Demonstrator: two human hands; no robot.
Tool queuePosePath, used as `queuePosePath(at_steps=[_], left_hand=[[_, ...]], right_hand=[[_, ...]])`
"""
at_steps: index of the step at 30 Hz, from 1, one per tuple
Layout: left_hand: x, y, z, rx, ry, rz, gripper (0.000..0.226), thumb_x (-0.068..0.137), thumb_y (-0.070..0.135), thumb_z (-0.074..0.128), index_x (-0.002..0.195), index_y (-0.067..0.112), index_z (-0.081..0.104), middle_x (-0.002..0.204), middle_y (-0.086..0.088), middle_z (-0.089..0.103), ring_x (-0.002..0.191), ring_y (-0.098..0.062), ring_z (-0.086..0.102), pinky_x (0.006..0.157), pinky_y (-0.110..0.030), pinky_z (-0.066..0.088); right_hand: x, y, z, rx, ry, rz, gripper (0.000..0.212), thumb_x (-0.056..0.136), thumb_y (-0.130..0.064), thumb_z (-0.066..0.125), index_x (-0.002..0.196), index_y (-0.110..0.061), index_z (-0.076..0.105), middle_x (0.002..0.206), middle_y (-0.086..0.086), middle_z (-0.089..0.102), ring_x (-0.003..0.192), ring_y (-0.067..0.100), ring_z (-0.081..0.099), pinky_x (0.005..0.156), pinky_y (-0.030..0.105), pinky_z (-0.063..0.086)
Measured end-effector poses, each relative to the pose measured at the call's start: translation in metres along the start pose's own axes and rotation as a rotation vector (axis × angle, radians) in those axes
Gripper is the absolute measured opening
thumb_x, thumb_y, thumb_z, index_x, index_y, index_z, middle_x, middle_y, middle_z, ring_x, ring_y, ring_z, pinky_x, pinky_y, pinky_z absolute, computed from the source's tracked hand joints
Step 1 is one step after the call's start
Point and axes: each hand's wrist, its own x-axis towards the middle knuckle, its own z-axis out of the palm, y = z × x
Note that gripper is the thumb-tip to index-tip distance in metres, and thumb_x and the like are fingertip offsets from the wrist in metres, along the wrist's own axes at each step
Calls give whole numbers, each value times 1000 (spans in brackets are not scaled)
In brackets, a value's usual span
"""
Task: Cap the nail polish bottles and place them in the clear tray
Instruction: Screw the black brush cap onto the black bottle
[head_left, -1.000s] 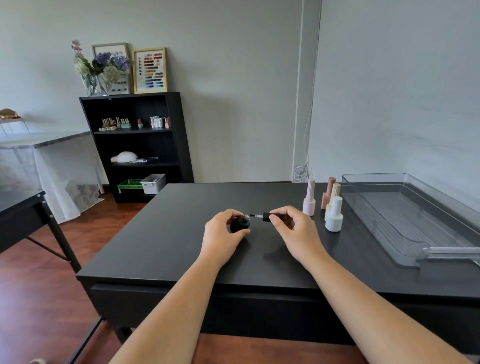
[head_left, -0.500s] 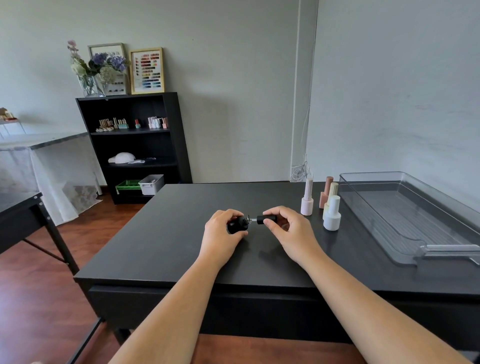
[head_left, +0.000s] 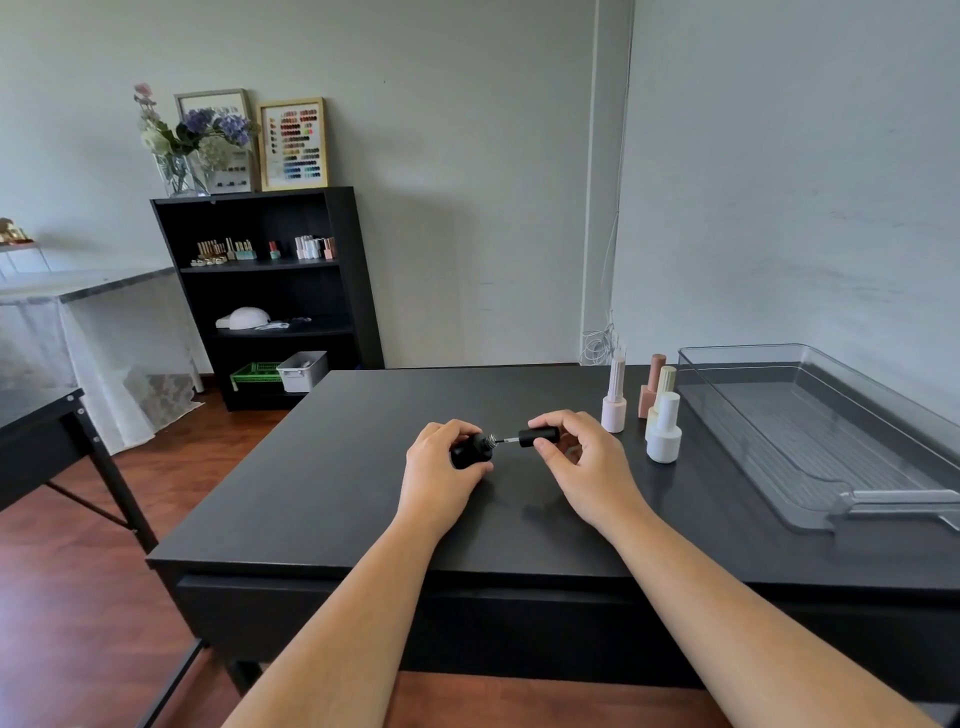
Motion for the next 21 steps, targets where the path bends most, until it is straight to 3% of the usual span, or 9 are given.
queuePosePath(at_steps=[7,14,21], left_hand=[[0,2,0,51,-34,26,33,71,11,78,96,30,65,99,7,56,91,-6,50,73,-5,30],[-1,4,-1,59,-35,34,34,71,12,78,98,29,67,101,7,57,94,-7,51,74,-5,29],[-3,6,-1,72,-58,50,36,69,14,80,99,29,68,99,8,57,93,-8,51,78,-14,33]], right_hand=[[-1,-2,0,-46,-67,-7,28,85,-4,62,96,-30,68,90,-13,57,78,1,53,71,8,41],[-1,-3,-1,-68,-87,-3,32,86,3,57,100,-23,69,93,-18,56,82,-12,53,73,0,37],[-2,-2,0,-89,-101,-1,24,84,-5,63,99,-22,68,88,-10,63,71,0,52,68,5,38]])
